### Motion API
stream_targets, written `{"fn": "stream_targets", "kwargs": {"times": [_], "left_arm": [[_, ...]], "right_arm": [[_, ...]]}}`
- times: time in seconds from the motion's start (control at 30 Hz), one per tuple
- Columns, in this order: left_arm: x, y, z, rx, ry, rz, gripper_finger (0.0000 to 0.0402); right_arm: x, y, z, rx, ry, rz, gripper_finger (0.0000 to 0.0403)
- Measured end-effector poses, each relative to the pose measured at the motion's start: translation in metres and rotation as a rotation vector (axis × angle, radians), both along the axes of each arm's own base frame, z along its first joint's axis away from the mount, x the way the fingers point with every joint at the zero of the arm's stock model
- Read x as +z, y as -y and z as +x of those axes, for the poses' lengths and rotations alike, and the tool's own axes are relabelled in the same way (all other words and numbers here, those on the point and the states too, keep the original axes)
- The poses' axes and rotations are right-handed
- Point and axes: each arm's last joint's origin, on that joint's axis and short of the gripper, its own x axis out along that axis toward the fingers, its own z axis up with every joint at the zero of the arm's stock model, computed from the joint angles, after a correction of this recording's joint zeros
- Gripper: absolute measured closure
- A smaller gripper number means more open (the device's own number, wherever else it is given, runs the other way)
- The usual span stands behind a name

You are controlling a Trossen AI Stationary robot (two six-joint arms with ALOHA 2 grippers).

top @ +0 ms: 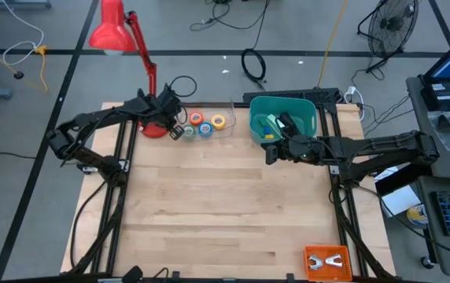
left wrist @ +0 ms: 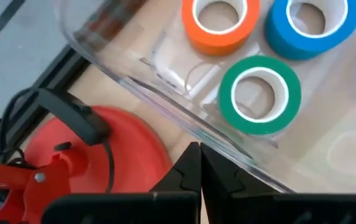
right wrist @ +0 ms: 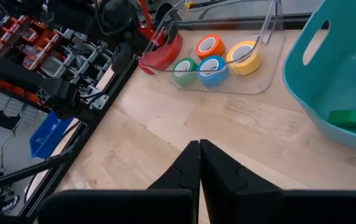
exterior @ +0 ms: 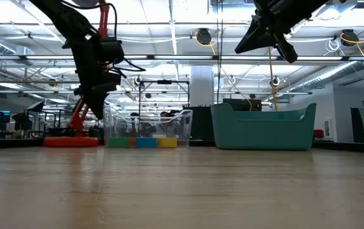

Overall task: Pick and place Stapler, Stapler remover, tape
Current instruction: Adjust the transparent bin

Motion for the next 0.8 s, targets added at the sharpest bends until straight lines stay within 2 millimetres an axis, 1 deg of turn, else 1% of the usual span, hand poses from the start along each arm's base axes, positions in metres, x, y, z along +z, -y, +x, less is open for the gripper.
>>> {"fn": "stream_targets", "kwargs": {"times": [0.1, 0.2, 0.3, 0.4, 0.5, 0.57, 0.7, 0.8], "left_arm": [[0.003, -0.002, 0.001, 0.014, -0.003, 0.023, 0.0402], [0.010, -0.004, 0.003, 0.037, -0.010, 0.057, 0.0402], [0.023, -0.002, 0.005, 0.036, -0.020, 0.073, 0.0402], [0.038, 0.002, 0.012, 0.007, 0.000, 0.065, 0.0402], [0.050, 0.012, 0.021, -0.094, 0.065, -0.036, 0.0402], [0.055, 0.023, 0.028, -0.172, 0.113, -0.119, 0.0402], [0.049, 0.047, 0.036, -0.281, 0.104, -0.236, 0.0402], [0.040, 0.060, 0.039, -0.319, 0.032, -0.198, 0.0402]], "right_arm": [[0.000, 0.000, 0.000, 0.000, 0.000, 0.000, 0.0403], [0.000, 0.000, 0.000, 0.000, 0.000, 0.000, 0.0403], [0.000, 0.000, 0.000, 0.000, 0.000, 0.000, 0.0403], [0.000, 0.000, 0.000, 0.001, 0.000, 0.001, 0.0403], [0.000, 0.000, 0.000, 0.001, 0.000, 0.001, 0.0403], [0.000, 0.000, 0.000, 0.002, 0.000, 0.001, 0.0403], [0.000, 0.000, 0.000, 0.004, -0.001, -0.002, 0.0403], [0.000, 0.000, 0.000, 0.005, -0.003, -0.005, 0.0403]]}}
